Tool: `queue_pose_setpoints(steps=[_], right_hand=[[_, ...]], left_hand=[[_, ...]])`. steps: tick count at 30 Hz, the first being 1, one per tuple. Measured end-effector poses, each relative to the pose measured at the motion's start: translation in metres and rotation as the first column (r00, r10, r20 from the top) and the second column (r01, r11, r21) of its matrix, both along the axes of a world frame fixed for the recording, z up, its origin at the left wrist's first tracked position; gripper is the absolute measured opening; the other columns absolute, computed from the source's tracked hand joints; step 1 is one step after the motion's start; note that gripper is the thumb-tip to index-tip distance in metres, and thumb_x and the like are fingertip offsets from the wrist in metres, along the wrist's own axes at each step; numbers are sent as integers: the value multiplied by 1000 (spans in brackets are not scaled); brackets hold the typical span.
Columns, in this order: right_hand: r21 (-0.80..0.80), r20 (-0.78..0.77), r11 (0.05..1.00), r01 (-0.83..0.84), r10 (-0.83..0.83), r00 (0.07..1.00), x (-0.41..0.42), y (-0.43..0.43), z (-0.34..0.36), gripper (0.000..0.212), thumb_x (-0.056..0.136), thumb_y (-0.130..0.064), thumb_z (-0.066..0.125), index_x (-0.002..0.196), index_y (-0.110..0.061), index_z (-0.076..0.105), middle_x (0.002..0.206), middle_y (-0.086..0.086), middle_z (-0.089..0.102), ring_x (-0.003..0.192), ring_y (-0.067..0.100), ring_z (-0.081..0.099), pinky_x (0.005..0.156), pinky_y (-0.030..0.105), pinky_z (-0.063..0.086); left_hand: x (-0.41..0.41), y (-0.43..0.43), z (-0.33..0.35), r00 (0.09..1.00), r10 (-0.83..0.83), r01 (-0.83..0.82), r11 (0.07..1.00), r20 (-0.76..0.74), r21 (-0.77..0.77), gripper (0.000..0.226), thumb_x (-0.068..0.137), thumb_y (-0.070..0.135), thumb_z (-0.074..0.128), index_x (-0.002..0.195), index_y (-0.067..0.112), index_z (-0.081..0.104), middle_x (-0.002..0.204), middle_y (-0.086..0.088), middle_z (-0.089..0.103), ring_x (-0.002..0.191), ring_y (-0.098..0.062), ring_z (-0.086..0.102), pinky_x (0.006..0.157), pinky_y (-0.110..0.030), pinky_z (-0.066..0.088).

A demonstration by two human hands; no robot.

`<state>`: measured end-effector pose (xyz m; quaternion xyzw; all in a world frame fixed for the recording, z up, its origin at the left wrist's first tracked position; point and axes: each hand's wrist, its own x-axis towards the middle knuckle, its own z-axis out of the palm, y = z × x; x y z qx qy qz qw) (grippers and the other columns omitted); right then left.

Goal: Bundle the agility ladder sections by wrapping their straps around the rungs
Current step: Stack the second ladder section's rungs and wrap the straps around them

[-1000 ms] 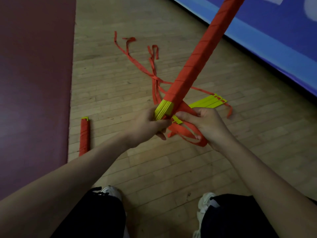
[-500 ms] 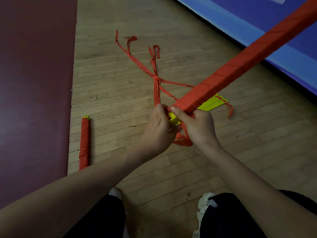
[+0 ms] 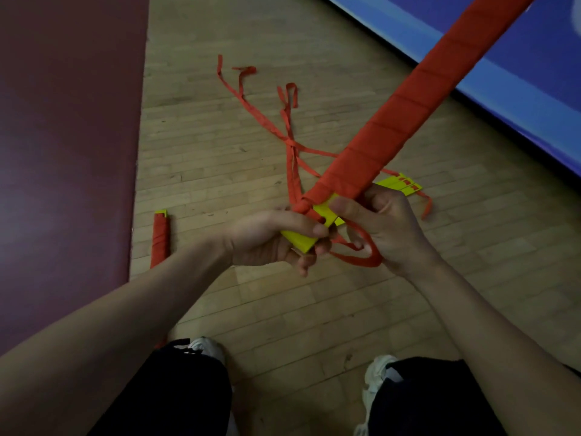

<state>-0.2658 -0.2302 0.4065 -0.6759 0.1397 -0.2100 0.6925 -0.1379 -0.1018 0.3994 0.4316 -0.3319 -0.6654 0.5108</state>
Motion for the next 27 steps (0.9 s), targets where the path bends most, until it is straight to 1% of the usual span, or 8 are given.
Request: queue_pose_setpoints(steps=[3, 7, 13, 17, 21, 22, 25, 27], right_hand=[[-31, -17, 999, -18, 17, 1000, 1, -4, 0, 21, 68, -23, 67, 69, -6, 54, 36, -8, 44, 31, 1, 37, 37, 14, 30], [4, -84, 1000, 0, 0, 996, 3, -9, -7, 20, 70, -24, 70, 69, -10, 56, 42, -7, 52, 36, 1, 43, 40, 14, 35], [52, -188, 998, -42, 51, 981, 0, -19, -21, 39, 54, -36, 77, 83, -11, 70, 73, 5, 67, 63, 13, 60, 61, 24, 47], [18, -249, 1000, 2, 3, 968, 1, -21, -27, 35, 53, -35, 77, 81, -14, 71, 74, 3, 71, 61, 10, 63, 57, 20, 49], [22, -252, 1000, 18, -12, 968, 4, -17, -29, 29, 56, -34, 77, 76, -14, 72, 68, -1, 70, 53, 3, 58, 51, 15, 44], [3, -258, 999, 44, -42, 965, 7, -16, -30, 36, 55, -40, 79, 74, -11, 72, 67, 1, 69, 56, 5, 58, 54, 19, 45], [-124, -258, 980, 154, -181, 949, 15, -10, -34, 88, 44, -72, 78, 77, 8, 65, 75, 30, 65, 63, 18, 52, 63, 33, 41], [-176, -267, 965, 197, -239, 934, 18, -6, -34, 91, 46, -78, 73, 76, 8, 65, 82, 33, 64, 61, 19, 51, 62, 37, 41]], left_hand=[[-6, -3, -1, 989, 118, -114, 992, 85, -45, 8, 76, 7, 62, 74, 14, 66, 66, -6, 55, 47, -14, 50, 48, -26, 48], [-8, -3, -3, 969, 182, -163, 979, 165, -121, 5, 81, 3, 56, 82, 7, 59, 66, -5, 55, 52, -15, 49, 52, -27, 47], [-6, -2, -3, 939, 246, -229, 969, 242, -94, 6, 78, 6, 59, 83, 8, 57, 66, -3, 56, 54, -14, 51, 54, -26, 48], [-1, -1, -9, 863, 344, -335, 938, 370, -90, 13, 75, 9, 64, 85, 5, 56, 70, -7, 56, 59, -17, 56, 55, -26, 50], [-3, -4, -16, 743, 427, -446, 890, 516, -94, 12, 83, 2, 64, 91, 1, 56, 74, -12, 56, 61, -19, 57, 56, -28, 52], [-5, -5, -18, 713, 440, -469, 878, 547, -96, 14, 84, 2, 63, 95, -2, 56, 76, -14, 55, 62, -21, 56, 55, -29, 53], [-14, -11, -22, 627, 454, -508, 854, 633, -110, 13, 89, -2, 57, 101, -4, 54, 75, -11, 52, 62, -20, 54, 54, -31, 55], [-20, -15, -27, 550, 465, -528, 837, 694, -142, 10, 90, 0, 55, 99, 4, 54, 74, -6, 52, 60, -18, 55, 55, -35, 57]])
